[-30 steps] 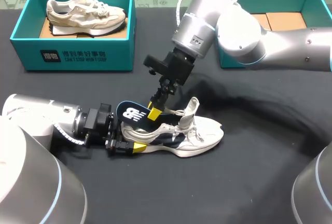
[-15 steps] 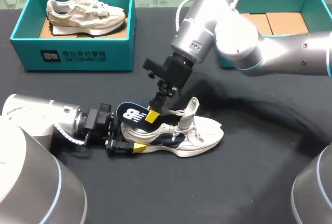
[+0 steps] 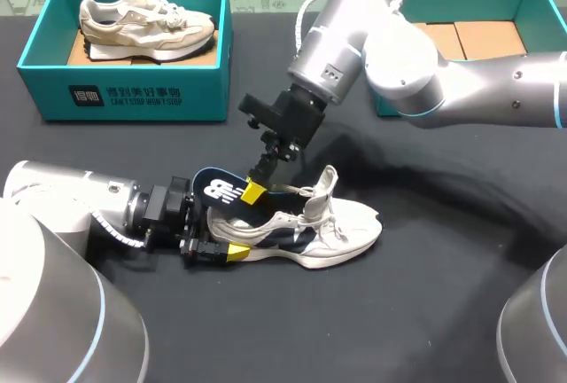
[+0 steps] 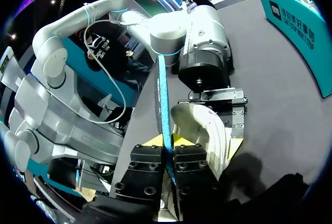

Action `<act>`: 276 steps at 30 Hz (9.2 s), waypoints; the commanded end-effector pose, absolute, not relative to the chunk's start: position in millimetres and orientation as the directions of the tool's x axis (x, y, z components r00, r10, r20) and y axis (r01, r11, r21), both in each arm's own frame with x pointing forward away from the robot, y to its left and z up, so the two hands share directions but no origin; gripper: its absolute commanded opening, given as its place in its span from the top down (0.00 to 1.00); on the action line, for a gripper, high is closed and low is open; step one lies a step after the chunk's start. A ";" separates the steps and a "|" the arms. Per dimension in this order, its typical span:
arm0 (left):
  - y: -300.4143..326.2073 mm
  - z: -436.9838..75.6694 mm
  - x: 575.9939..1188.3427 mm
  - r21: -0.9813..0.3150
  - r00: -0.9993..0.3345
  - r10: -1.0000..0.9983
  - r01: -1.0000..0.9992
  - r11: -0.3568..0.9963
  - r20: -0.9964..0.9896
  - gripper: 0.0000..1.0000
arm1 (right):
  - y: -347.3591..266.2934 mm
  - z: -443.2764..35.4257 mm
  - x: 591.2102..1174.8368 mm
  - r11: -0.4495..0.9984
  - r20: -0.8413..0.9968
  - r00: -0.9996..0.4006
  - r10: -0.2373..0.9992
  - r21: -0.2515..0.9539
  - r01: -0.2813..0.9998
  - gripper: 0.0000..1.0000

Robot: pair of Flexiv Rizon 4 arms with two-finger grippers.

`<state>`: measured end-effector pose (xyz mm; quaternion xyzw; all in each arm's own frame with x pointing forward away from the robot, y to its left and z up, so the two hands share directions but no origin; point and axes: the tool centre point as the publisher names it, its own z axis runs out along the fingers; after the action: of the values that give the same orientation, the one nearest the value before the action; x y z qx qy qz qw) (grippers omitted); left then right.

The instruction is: Take the shoe out of the shoebox, open the shoe tongue, remove and reinsert the insole, then place the shoe into the shoebox

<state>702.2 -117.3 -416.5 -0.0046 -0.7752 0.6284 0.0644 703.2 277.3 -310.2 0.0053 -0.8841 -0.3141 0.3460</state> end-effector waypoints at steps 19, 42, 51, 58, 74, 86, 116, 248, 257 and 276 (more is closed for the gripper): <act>-117.6 -417.4 702.2 -0.975 -0.992 0.087 -0.074 0.212 0.094 1.00 | 304.9 -285.7 708.2 0.744 0.580 -0.752 -0.314 0.642 0.185 1.00; -117.6 -417.4 702.2 -0.975 -0.992 0.087 -0.074 0.212 0.094 1.00 | 312.6 -203.7 707.5 0.476 0.433 -0.817 -0.380 0.849 0.228 1.00; -117.6 -417.4 702.2 -0.975 -0.992 0.087 -0.074 0.212 0.094 1.00 | 332.9 -134.1 732.3 0.416 0.334 -0.864 -0.377 0.895 0.164 1.00; -117.6 -417.4 702.2 -0.975 -0.992 0.087 -0.074 0.212 0.094 1.00 | 305.7 -106.1 721.9 0.259 0.338 -0.900 -0.274 0.928 0.269 1.00; -117.6 -417.4 702.2 -0.975 -0.992 0.087 -0.074 0.212 0.094 1.00 | 279.5 -85.7 710.8 0.245 0.390 -0.910 -0.141 0.904 0.350 1.00; -117.6 -417.4 702.2 -0.975 -0.992 0.087 -0.074 0.212 0.094 1.00 | 232.0 -59.1 684.0 0.123 0.445 -0.892 -0.072 0.892 0.435 1.00; -117.6 -417.4 702.2 -0.975 -0.992 0.087 -0.074 0.212 0.094 1.00 | 162.8 -38.4 656.9 -0.020 0.504 -0.863 0.048 0.864 0.503 1.00; -53.9 -341.3 706.7 -0.193 -0.980 0.195 0.184 0.964 0.038 0.00 | 136.5 -30.7 630.1 -0.018 0.516 -0.836 0.187 0.853 0.522 1.00; -73.8 -306.4 724.7 -0.171 -0.980 0.189 0.178 0.969 0.054 0.00 | 136.5 -30.7 630.1 -0.018 0.516 -0.836 0.187 0.853 0.522 1.00; -113.4 -305.2 736.9 -0.125 -0.987 0.160 0.155 0.980 0.032 0.00 | 136.5 -30.7 630.1 -0.018 0.516 -0.836 0.187 0.853 0.522 1.00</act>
<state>736.7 -112.8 -305.2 -0.0788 -0.9947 0.0628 0.0207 630.3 135.0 -29.6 -0.2564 -0.6892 -0.6658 0.1262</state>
